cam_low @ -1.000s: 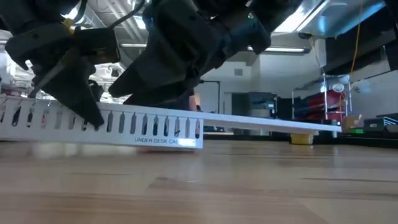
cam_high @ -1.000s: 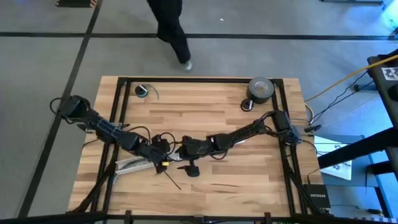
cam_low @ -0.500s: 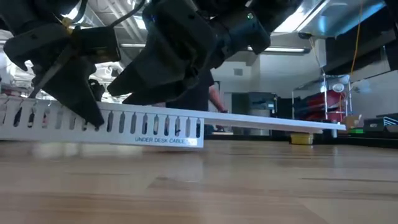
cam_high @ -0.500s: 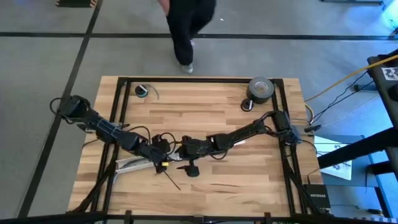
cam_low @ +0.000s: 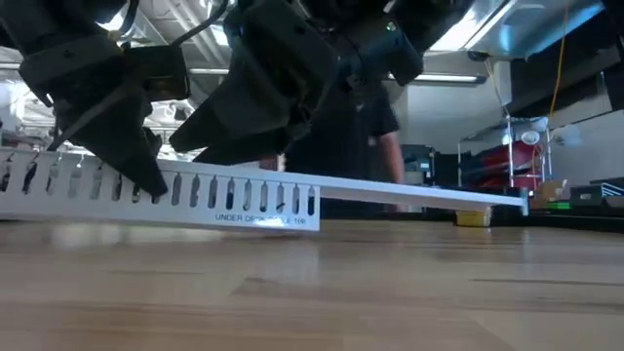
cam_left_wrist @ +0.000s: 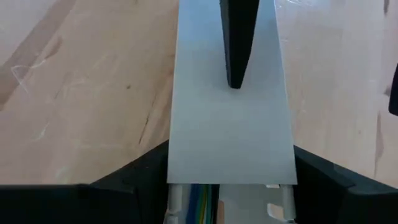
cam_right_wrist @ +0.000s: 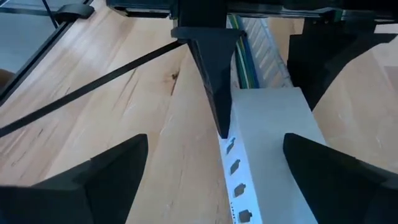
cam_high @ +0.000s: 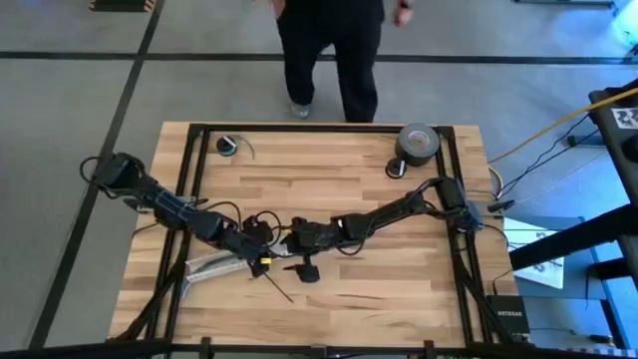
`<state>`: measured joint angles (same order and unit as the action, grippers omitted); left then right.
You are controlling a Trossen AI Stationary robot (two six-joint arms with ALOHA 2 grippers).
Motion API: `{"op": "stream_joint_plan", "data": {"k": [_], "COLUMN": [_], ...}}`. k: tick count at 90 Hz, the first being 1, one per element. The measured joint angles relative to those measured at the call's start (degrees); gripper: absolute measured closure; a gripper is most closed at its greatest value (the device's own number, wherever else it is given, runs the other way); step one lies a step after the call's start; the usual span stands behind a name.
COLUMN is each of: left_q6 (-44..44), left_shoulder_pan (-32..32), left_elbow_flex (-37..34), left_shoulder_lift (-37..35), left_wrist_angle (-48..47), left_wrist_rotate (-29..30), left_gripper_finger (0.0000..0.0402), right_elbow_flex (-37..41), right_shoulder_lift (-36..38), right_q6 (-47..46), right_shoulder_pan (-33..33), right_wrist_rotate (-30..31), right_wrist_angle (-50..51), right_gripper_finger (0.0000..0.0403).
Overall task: Ziptie cables
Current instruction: Close the white cable duct
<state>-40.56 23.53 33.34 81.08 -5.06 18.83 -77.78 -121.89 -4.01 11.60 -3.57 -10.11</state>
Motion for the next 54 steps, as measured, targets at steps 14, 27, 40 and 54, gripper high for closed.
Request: {"op": "stream_joint_plan", "data": {"k": [14,27,40,54], "left_q6": [-1.0,0.3,2.3,8.3], "left_shoulder_pan": [0.0,0.0,0.6,1.3], "left_elbow_flex": [0.1,0.4,1.3,1.5], "left_shoulder_lift": [0.0,0.0,0.0,0.0], "left_wrist_angle": [-0.1,-0.3,-0.5,-1.0], "left_wrist_rotate": [1.4,1.5,0.0,-0.5], "left_gripper_finger": [0.0139,0.0088,0.0038,0.0017], "right_elbow_flex": [0.0,0.0,0.0,0.0], "right_shoulder_lift": [0.0,0.0,0.0,0.0], "right_q6": [0.0,0.0,0.4,1.4], "right_shoulder_pan": [0.0,0.0,0.0,0.0], "right_wrist_rotate": [0.1,0.1,0.1,1.0], "right_wrist_angle": [0.1,0.7,1.2,1.2], "right_gripper_finger": [0.0041,0.0041,0.0041,0.0041]}}
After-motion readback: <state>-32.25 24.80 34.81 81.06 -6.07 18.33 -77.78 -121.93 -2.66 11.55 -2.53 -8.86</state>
